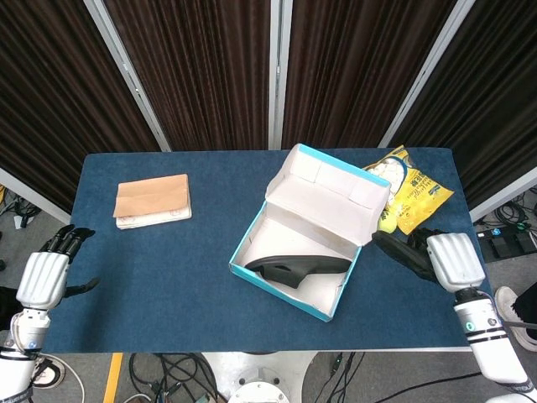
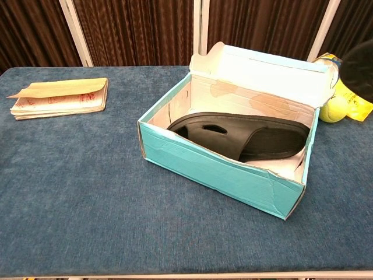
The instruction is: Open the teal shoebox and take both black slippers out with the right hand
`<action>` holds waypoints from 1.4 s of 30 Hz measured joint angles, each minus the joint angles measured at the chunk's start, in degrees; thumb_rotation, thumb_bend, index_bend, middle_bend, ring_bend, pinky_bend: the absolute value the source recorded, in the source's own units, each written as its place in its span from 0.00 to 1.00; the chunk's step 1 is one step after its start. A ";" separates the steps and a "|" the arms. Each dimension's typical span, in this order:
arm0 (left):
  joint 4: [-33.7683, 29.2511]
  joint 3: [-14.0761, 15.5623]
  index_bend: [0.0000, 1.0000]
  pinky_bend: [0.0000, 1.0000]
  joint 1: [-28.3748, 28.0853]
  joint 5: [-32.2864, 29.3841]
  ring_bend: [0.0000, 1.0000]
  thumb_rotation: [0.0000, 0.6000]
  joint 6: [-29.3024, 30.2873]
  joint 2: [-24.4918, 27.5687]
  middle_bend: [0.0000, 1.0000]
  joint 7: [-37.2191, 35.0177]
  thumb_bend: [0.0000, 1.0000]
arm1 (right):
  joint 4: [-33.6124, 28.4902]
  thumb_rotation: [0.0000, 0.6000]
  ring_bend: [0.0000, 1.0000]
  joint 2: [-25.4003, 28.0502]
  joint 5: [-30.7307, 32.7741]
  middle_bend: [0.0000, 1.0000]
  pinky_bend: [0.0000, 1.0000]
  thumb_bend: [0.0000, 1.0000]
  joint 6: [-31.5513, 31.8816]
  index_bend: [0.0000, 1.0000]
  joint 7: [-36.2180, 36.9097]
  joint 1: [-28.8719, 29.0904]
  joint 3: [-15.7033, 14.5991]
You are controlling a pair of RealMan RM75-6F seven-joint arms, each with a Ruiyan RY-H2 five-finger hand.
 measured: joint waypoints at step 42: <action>0.11 0.43 0.21 0.33 0.02 -0.57 0.11 1.00 -0.34 -0.37 0.20 0.56 0.07 | 8.94 1.00 0.06 -9.05 12.96 0.24 0.21 0.00 -11.34 0.13 1.85 2.34 6.24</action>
